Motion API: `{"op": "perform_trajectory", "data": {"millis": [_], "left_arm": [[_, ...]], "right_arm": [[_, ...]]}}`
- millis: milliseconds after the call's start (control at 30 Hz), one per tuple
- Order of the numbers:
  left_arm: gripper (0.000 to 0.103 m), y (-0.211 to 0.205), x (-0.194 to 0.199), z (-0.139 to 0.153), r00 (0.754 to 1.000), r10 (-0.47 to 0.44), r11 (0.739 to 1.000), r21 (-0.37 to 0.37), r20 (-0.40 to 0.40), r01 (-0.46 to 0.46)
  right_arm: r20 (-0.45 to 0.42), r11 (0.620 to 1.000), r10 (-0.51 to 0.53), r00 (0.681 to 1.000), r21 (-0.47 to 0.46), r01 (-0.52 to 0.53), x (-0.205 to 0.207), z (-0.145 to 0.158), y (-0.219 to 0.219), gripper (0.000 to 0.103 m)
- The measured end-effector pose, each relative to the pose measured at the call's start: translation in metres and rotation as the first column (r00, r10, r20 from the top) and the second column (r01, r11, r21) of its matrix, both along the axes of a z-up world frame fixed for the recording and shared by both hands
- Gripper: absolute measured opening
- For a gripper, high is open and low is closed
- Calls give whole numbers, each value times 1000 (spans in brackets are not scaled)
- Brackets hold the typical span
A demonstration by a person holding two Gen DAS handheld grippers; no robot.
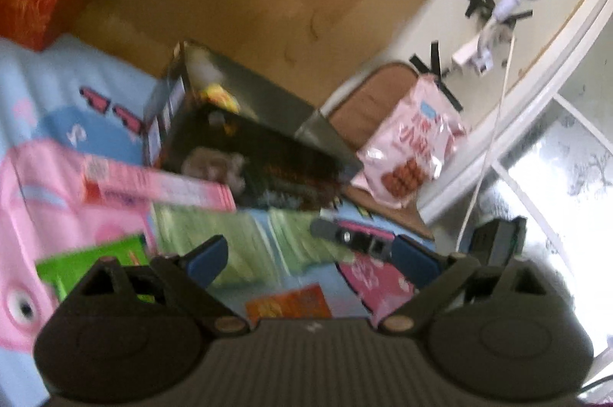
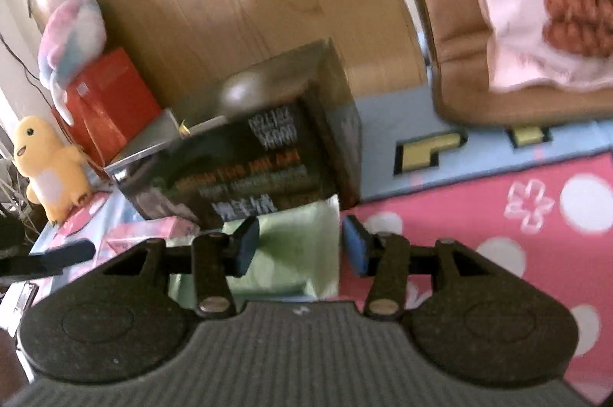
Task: Organize snacks
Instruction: 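Move the right gripper toward the pale green packet beside the tin box, then close the right gripper on the pale green packet on the sheet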
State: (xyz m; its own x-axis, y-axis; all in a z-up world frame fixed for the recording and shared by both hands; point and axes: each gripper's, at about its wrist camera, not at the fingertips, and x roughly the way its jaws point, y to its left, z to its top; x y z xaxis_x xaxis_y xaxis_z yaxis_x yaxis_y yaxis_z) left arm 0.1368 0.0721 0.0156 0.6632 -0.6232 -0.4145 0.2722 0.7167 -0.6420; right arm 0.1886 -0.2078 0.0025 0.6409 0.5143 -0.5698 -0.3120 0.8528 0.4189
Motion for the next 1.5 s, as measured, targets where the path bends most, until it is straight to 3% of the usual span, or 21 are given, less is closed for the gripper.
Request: {"op": "perform_trajectory", "data": {"millis": [100, 300, 367, 500, 700, 800, 867, 967, 1033, 1100, 1233, 1367, 1500], "left_arm": [[96, -1, -12, -3, 1000, -4, 1000, 3, -3, 4], [96, 10, -31, -3, 1000, 22, 1000, -23, -6, -22], [96, 16, -37, 1, 999, 39, 999, -39, 5, -39], [96, 35, -55, 9, 995, 89, 994, -67, 34, -86], [96, 55, -78, 11, 988, 148, 987, -66, 40, -145], [96, 59, -82, 4, 988, 154, 986, -66, 15, -153], [96, 60, -85, 2, 988, 156, 985, -70, 7, -155], [96, 61, -89, 2, 987, 158, 985, -72, 18, -156], [96, 63, -90, 2, 987, 158, 985, -76, 21, -156], [96, 62, -90, 1, 988, 153, 985, -79, 17, -152], [96, 56, -91, 1, 992, 125, 989, -76, 14, -124], [96, 41, -87, 4, 997, 71, 995, -67, 24, -69], [96, 13, -75, 9, 1000, -7, 999, -44, 26, 9]], "right_arm": [[27, 1000, 13, 1000, 1, -13, -13, 7, 6, 31], [139, 1000, 28, 990, 10, -29, -58, 29, 5, 20], [193, 1000, 24, 981, 8, -26, -73, 43, 6, 19], [248, 994, 26, 968, 99, -52, -89, 69, 1, 19], [190, 969, 159, 969, 160, -190, -100, 67, 21, 18], [237, 979, 162, 958, 84, -187, -108, 64, 38, 16], [295, 988, 126, 947, 44, -145, -110, 70, 42, 9], [325, 990, 60, 944, 99, -96, -103, 81, 33, 6], [324, 985, 79, 943, 122, -125, -103, 86, 29, 6], [328, 985, 114, 938, 84, -149, -107, 84, 30, 6], [314, 989, 129, 940, 28, -145, -117, 71, 28, 11], [281, 998, 59, 958, 16, -66, -122, 59, 6, 19], [212, 1000, 27, 977, 3, -28, -125, 43, -17, 48]]}}
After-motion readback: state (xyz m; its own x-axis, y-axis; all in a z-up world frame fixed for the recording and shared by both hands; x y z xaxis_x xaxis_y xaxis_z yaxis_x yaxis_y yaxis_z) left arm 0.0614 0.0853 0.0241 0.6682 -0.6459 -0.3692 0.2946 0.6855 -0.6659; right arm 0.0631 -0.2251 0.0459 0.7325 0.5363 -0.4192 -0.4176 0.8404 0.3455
